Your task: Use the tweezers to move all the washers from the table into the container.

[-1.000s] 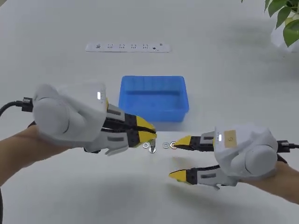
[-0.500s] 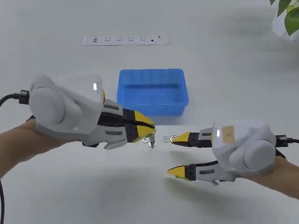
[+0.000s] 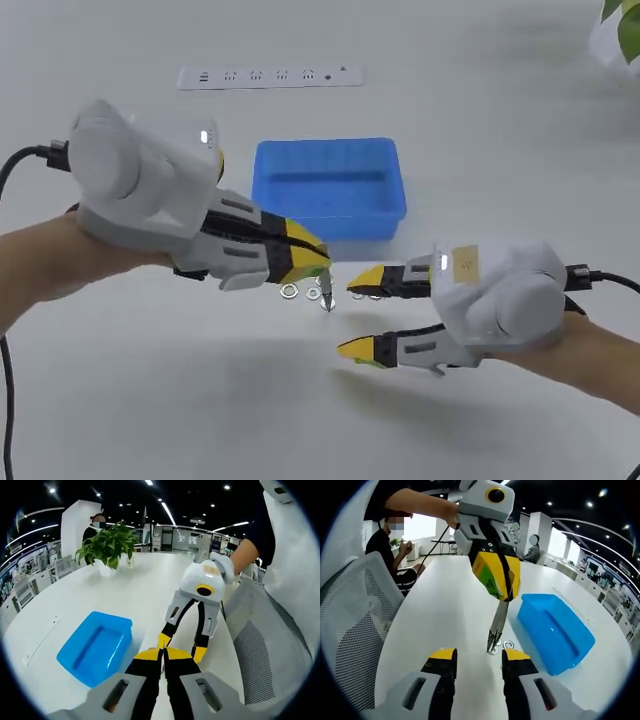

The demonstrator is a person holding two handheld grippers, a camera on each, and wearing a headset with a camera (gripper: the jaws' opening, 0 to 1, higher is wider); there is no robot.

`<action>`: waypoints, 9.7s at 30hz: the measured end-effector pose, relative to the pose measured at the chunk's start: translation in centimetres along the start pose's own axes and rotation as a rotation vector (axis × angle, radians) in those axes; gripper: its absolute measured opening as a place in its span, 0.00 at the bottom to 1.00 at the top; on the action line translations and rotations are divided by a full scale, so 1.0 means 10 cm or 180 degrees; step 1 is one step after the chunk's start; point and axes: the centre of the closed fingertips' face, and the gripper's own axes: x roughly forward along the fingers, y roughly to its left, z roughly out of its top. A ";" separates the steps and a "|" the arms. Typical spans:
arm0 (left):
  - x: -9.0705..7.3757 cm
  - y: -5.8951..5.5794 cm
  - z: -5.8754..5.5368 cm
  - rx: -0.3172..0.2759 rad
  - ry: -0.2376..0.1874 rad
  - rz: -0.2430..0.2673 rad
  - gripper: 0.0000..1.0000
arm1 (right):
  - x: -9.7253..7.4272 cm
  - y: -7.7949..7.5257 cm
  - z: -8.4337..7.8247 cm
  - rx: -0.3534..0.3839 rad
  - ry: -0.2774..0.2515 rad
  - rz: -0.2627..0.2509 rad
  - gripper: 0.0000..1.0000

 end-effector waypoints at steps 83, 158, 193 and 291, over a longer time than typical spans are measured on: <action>-1.18 -0.26 -0.19 -0.0849 -0.1142 0.1351 0.75 | -0.32 -1.06 1.15 -0.0311 -0.0266 -0.0181 0.09; -0.89 -0.14 -0.35 -0.0749 -0.0937 0.1651 0.99 | 0.46 -1.48 0.36 0.0230 -0.0115 -0.0158 0.08; -0.30 1.16 0.52 -0.0177 -0.1156 0.0514 0.35 | 0.26 -1.41 0.64 0.0013 -0.0223 0.0005 0.08; -0.81 0.21 0.43 0.0411 -0.0726 0.0683 0.04 | -0.72 -0.86 0.19 0.0032 -0.0146 -0.0716 0.45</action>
